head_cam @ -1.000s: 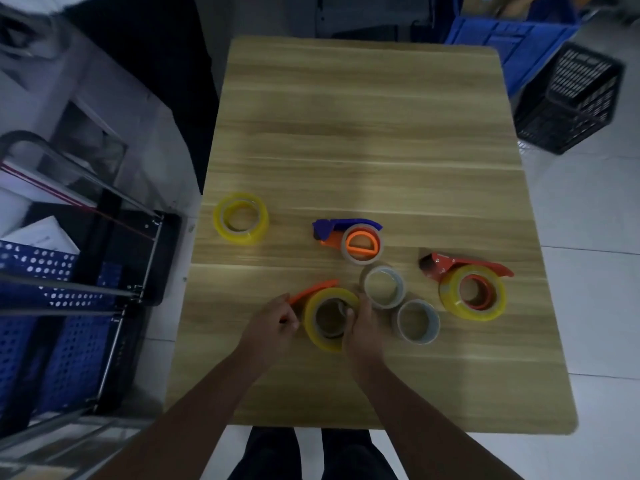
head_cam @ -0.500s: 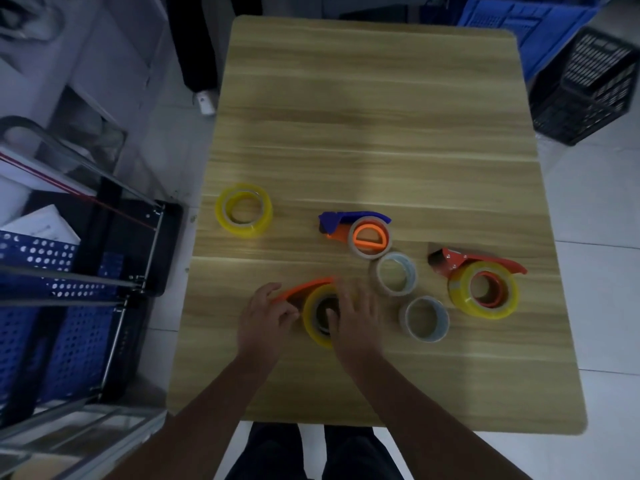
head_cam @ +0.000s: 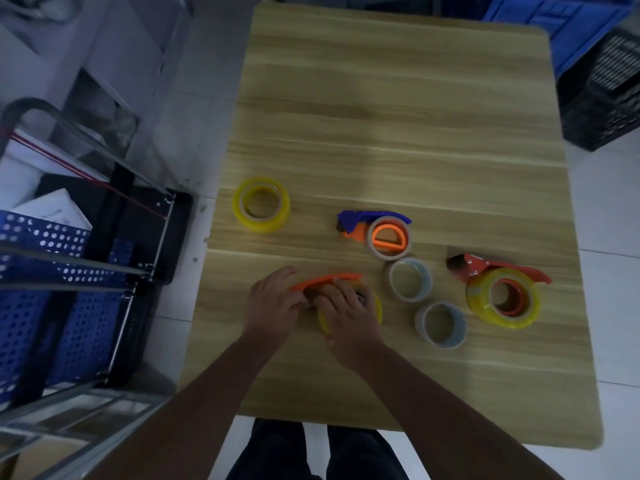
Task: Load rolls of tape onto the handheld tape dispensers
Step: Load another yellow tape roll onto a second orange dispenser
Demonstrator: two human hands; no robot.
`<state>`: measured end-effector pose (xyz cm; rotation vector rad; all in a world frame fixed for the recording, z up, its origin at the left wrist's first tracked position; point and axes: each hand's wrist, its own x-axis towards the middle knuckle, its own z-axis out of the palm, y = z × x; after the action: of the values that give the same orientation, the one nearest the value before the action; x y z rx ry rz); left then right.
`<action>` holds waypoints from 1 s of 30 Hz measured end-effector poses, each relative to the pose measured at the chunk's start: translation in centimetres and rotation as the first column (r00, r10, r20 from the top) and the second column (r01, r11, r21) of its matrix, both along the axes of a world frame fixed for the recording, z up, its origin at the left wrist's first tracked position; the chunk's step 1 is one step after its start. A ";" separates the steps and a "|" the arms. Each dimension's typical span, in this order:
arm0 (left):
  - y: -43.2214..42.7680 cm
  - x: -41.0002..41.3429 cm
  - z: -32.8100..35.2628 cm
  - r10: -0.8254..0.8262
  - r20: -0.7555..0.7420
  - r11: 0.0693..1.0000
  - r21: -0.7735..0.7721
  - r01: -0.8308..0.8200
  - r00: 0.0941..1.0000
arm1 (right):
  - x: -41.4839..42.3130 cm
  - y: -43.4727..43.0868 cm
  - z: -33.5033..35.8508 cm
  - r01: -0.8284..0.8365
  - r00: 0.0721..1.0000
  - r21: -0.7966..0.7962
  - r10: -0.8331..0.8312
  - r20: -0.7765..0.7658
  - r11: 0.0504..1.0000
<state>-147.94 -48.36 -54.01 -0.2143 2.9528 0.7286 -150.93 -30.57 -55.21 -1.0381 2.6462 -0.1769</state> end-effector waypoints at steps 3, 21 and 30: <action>0.0 0.0 -0.1 0.016 -0.005 0.999 0.038 -0.016 1.000 | -0.2 -0.5 0.4 0.033 0.999 0.025 -0.033 -0.008 0.999; -2.1 -0.4 -2.4 0.036 0.206 0.874 0.468 -0.131 0.978 | -0.7 -2.5 -1.6 0.248 0.964 -0.230 -0.217 0.152 0.941; -2.7 -1.5 -1.9 0.082 0.134 0.849 0.510 -0.140 0.988 | -1.2 -1.7 -1.4 0.287 0.953 -0.322 -0.233 0.195 0.902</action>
<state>-149.47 -51.02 -55.86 -0.3657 2.5341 1.4413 -152.10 -32.27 -56.60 -0.7186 2.6570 -0.7755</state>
